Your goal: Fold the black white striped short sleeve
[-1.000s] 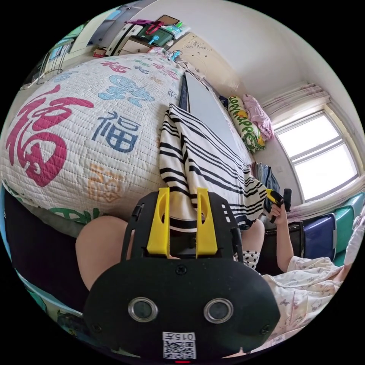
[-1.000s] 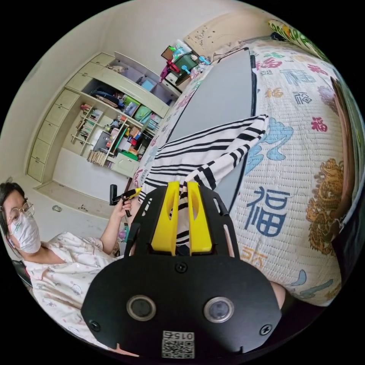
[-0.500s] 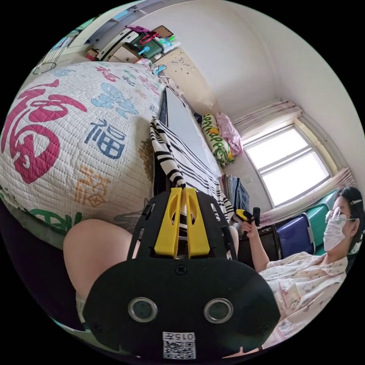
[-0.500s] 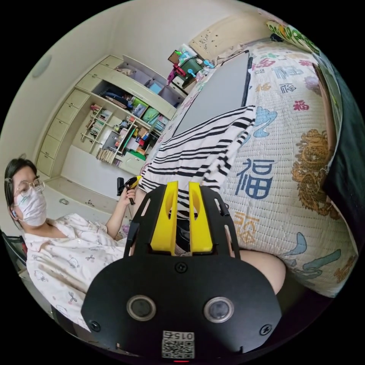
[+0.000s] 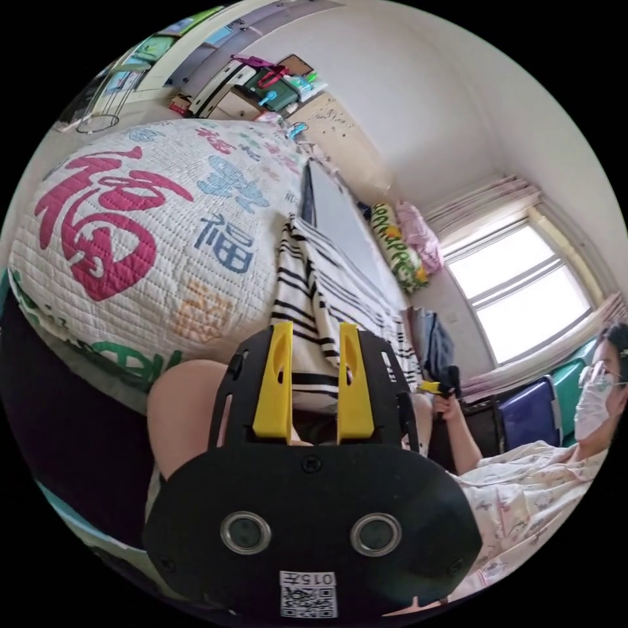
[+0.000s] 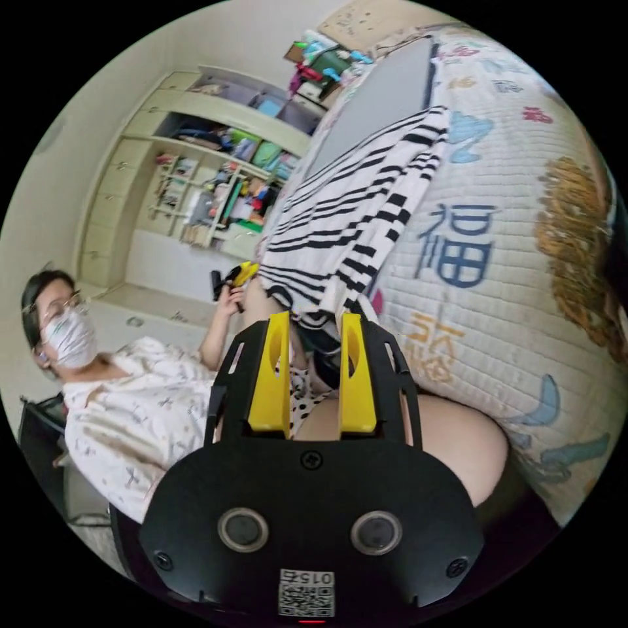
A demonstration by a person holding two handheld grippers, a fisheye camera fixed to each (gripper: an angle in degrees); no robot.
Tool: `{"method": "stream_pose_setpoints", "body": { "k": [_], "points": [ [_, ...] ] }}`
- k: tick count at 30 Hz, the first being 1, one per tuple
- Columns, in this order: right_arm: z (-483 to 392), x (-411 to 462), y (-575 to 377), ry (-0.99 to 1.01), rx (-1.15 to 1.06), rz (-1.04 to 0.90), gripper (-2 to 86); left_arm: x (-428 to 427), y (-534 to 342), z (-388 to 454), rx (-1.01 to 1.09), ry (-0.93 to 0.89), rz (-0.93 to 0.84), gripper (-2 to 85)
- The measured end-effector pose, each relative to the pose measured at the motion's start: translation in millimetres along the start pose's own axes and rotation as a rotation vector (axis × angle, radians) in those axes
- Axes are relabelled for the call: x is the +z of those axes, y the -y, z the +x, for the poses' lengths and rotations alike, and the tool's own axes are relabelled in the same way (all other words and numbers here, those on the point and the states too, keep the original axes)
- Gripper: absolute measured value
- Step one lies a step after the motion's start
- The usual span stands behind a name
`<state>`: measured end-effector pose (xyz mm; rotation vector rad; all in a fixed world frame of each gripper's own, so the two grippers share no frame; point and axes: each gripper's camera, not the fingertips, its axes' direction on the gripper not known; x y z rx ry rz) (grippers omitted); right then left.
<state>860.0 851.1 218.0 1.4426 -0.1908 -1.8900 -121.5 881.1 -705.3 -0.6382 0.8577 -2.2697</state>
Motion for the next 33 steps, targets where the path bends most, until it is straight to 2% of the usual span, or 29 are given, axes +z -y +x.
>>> {"method": "stream_pose_setpoints", "body": {
  "k": [5, 9, 11, 13, 16, 18, 20, 24, 26, 30, 33],
  "points": [
    [1, -1, 6, -0.038, 0.004, 0.052, 3.5, 24, 24, 27, -0.016, 0.052, -0.068, 11.4],
    [12, -14, 1, 0.078, 0.046, 0.165, 0.8, 57, 51, 67, 0.02, 0.161, -0.194, 11.6],
    [17, -14, -4, -0.015, 0.106, 0.169, 0.4, 65, 59, 82, 0.023, 0.177, -0.198, 11.5],
    [25, 0, -10, -0.213, 0.209, 0.087, 0.1, 70, 67, 100, 0.02, 0.156, -0.176, 11.3],
    [33, 24, -20, -0.396, 0.278, -0.001, -0.2, 71, 76, 124, 0.028, 0.12, -0.133, 11.0],
    [32, 35, -26, -0.46, 0.292, -0.018, -0.3, 71, 81, 143, 0.05, 0.096, -0.09, 10.6],
    [23, 43, -32, -0.467, 0.236, 0.019, -0.2, 70, 86, 170, 0.1, 0.083, -0.04, 9.5],
    [-34, 77, -39, -0.457, -0.144, 0.089, 0.7, 76, 94, 279, 0.478, 0.058, 0.054, 6.2],
    [-58, 102, -38, -0.481, -0.304, 0.074, 1.8, 91, 99, 329, 0.633, 0.054, 0.037, 6.2],
    [-86, 172, -32, -0.474, -0.568, -0.005, 5.8, 157, 120, 417, 0.857, -0.075, -0.167, 7.1],
    [-77, 217, -25, -0.433, -0.607, -0.119, 7.4, 216, 123, 469, 1.003, -0.03, -0.301, 8.4]
  ]
}}
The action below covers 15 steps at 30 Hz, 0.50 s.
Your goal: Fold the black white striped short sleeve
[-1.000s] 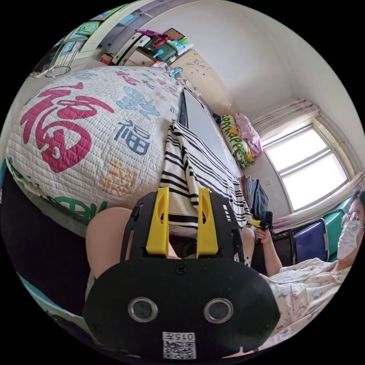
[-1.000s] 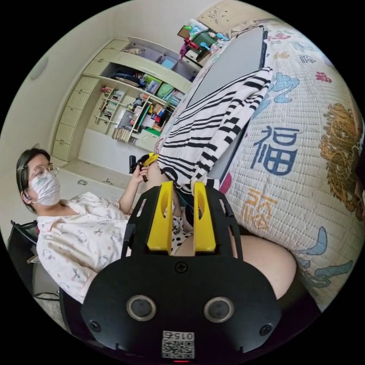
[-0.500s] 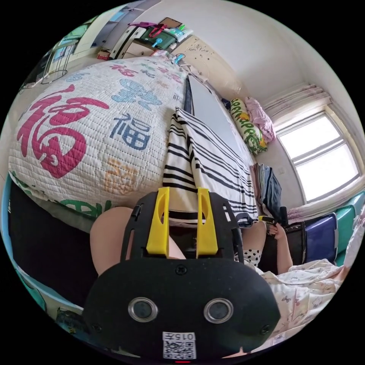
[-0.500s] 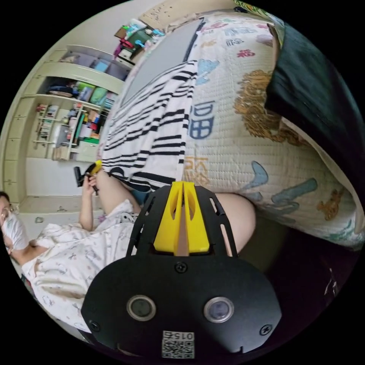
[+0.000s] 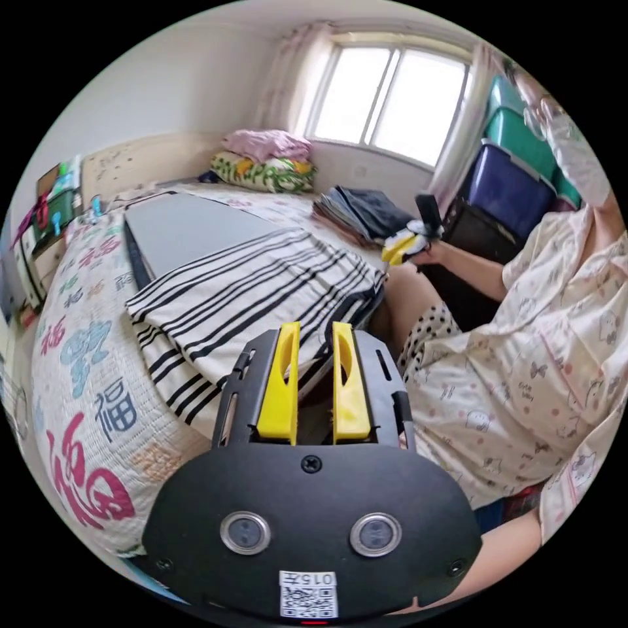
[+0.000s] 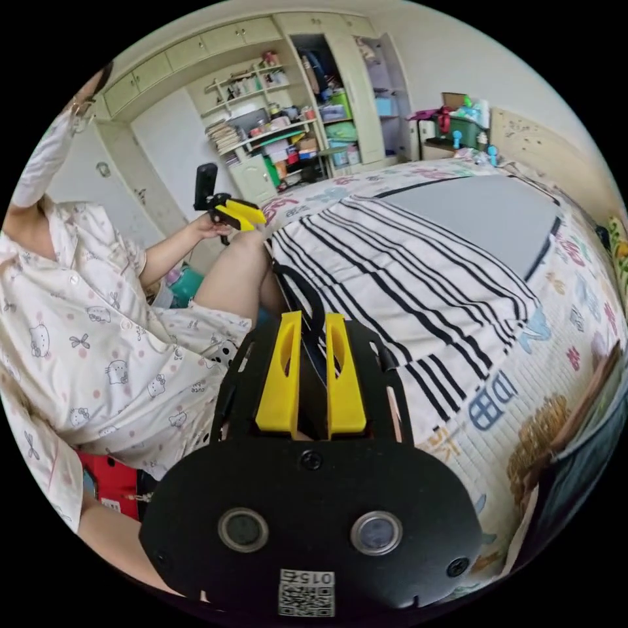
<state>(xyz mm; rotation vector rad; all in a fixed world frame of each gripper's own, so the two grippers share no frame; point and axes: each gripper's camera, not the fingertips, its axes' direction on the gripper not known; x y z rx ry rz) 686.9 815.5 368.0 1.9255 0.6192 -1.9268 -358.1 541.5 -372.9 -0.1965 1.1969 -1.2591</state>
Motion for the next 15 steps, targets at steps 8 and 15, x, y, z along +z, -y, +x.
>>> {"method": "stream_pose_setpoints", "body": {
  "k": [8, 15],
  "points": [
    [-3, 67, 0, -0.063, -0.039, -0.19, 10.0, 98, 103, 1, 0.168, -0.003, -0.269, 10.9],
    [-1, 95, 17, -0.084, -0.058, -0.309, 5.2, 165, 168, -24, 0.246, -0.022, -0.44, 3.8]
  ]
}}
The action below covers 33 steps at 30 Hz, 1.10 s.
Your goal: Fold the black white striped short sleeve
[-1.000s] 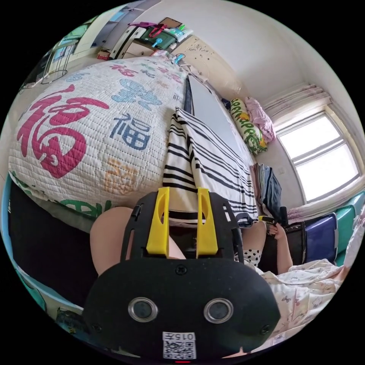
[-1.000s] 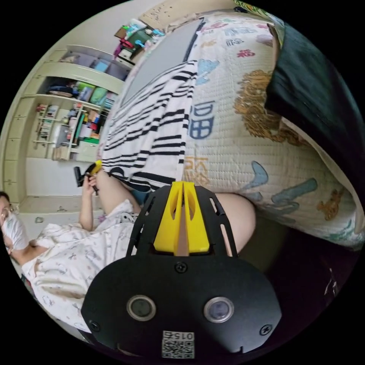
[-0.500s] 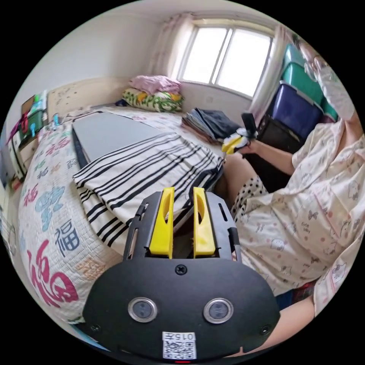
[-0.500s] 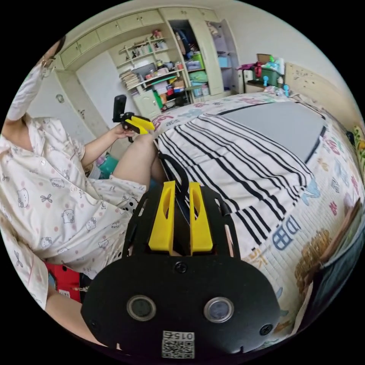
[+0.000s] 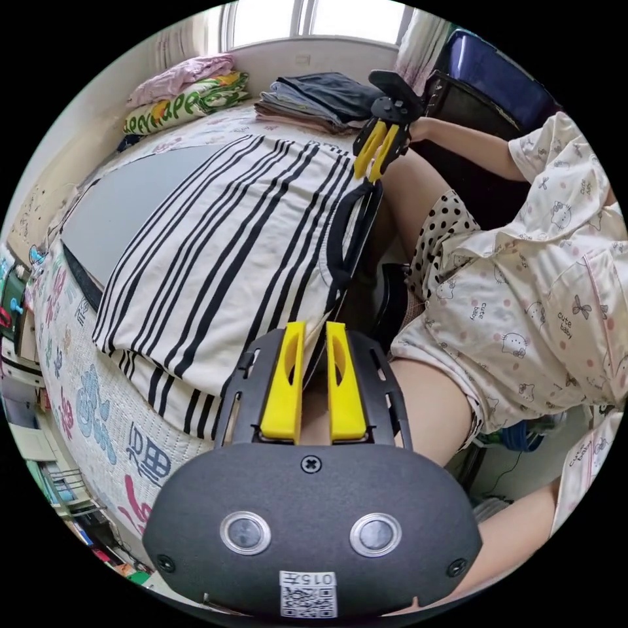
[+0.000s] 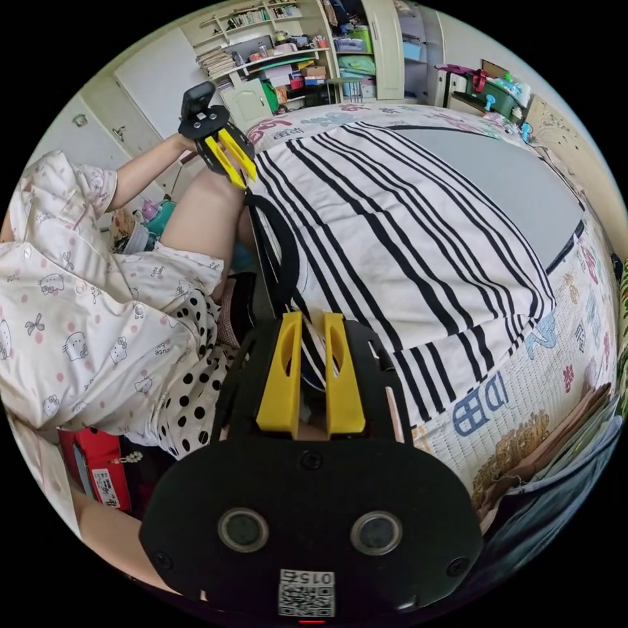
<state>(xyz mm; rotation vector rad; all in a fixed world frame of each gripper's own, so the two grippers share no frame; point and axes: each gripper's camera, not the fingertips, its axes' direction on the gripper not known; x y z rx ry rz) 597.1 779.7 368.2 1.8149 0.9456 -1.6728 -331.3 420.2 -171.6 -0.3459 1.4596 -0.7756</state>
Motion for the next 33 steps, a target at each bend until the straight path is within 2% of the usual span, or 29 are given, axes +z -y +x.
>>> {"method": "stream_pose_setpoints", "body": {
  "k": [6, 15, 17, 20, 22, 23, 24, 25, 27, 29, 33],
  "points": [
    [-4, 10, 21, 0.003, -0.043, -0.05, -0.2, 5, 24, -52, -0.017, -0.14, 0.009, -0.2],
    [3, -5, 43, 0.145, 0.024, -0.007, -0.7, -11, 7, -102, -0.061, -0.204, 0.123, -0.5],
    [14, -20, 58, 0.124, 0.016, -0.004, -0.6, -28, 5, -129, -0.076, -0.191, 0.169, -0.4],
    [58, -73, 116, -0.065, 0.042, 0.048, -0.2, -81, 20, -205, -0.112, -0.107, 0.295, -0.2],
    [121, -130, 187, -0.32, 0.212, 0.175, 0.2, -132, 53, -288, -0.308, 0.123, 0.417, 0.5],
    [137, -145, 203, -0.373, 0.27, 0.227, 0.4, -145, 59, -306, -0.378, 0.187, 0.471, 0.8],
    [167, -170, 232, -0.454, 0.377, 0.335, 0.7, -166, 67, -334, -0.485, 0.284, 0.61, 1.7],
    [189, -188, 249, -0.474, 0.491, 0.449, 1.3, -178, 69, -351, -0.581, 0.347, 0.724, 3.2],
    [206, -196, 260, -0.372, 0.57, 0.565, 2.9, -183, 68, -358, -0.654, 0.364, 0.812, 5.9],
    [198, -179, 264, -0.269, 0.459, 0.597, 4.2, -168, 65, -346, -0.581, 0.329, 0.8, 7.1],
    [177, -76, 262, -0.204, 0.277, 0.367, 7.2, -67, 44, -313, -0.43, 0.313, 0.561, 7.6]
  ]
}}
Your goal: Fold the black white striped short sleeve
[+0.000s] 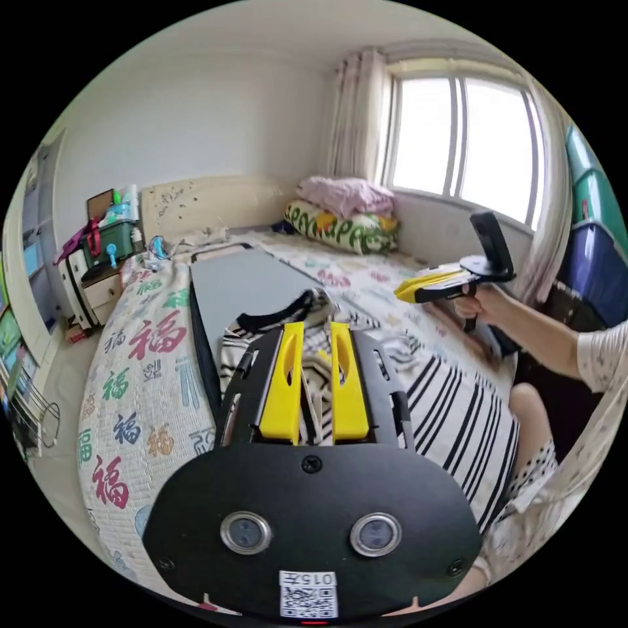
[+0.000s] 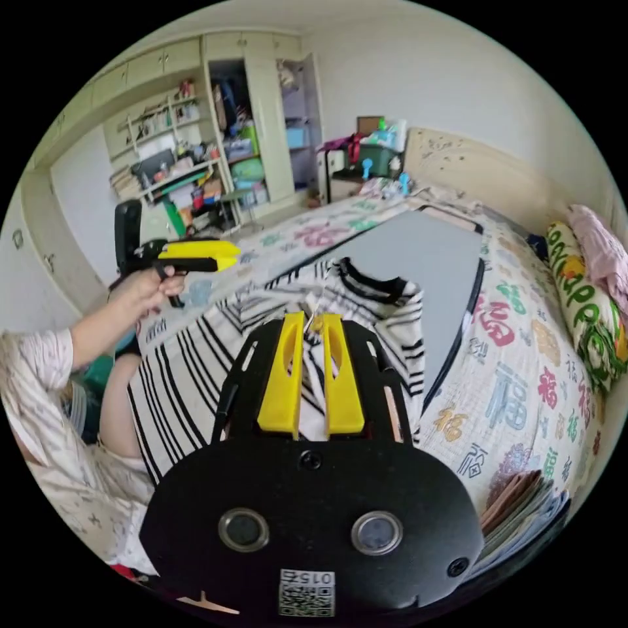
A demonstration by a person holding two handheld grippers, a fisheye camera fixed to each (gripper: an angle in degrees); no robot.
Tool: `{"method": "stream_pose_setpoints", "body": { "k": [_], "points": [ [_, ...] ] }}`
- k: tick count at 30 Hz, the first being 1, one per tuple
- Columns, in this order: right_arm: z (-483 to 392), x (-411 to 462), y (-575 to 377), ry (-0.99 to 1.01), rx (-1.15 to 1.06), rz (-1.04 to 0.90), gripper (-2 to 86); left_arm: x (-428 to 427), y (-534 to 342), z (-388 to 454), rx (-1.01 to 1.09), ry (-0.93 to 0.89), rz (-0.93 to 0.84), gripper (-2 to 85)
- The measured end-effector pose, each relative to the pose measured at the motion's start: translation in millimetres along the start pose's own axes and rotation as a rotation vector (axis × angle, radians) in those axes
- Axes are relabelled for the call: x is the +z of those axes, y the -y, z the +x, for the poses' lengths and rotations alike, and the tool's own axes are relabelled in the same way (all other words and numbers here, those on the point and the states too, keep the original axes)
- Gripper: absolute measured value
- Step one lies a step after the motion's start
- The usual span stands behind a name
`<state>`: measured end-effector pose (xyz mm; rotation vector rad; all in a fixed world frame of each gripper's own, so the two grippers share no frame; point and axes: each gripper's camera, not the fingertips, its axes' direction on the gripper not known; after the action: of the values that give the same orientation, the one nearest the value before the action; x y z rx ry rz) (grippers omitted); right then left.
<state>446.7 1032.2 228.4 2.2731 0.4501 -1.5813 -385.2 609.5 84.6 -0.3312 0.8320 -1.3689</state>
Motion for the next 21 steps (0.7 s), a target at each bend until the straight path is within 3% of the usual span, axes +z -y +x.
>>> {"method": "stream_pose_setpoints", "body": {
  "k": [3, 8, 12, 17, 21],
  "points": [
    [1, 64, -15, 0.031, -0.001, -0.189, 11.9, 53, -44, 7, 0.012, 0.005, -0.148, 10.1],
    [-11, 92, -14, -0.064, -0.09, -0.274, 13.3, 95, -69, 4, 0.015, 0.033, -0.235, 15.3],
    [-14, 87, -9, -0.162, -0.117, -0.292, 9.6, 113, -102, 9, 0.086, 0.031, -0.347, 14.1],
    [2, 64, -2, -0.207, -0.09, -0.246, 1.8, 89, -150, 3, 0.111, 0.07, -0.3, 1.8],
    [91, -21, 7, -0.265, 0.208, -0.076, 1.1, 17, -190, -97, -0.162, 0.118, -0.159, 0.7]
  ]
}}
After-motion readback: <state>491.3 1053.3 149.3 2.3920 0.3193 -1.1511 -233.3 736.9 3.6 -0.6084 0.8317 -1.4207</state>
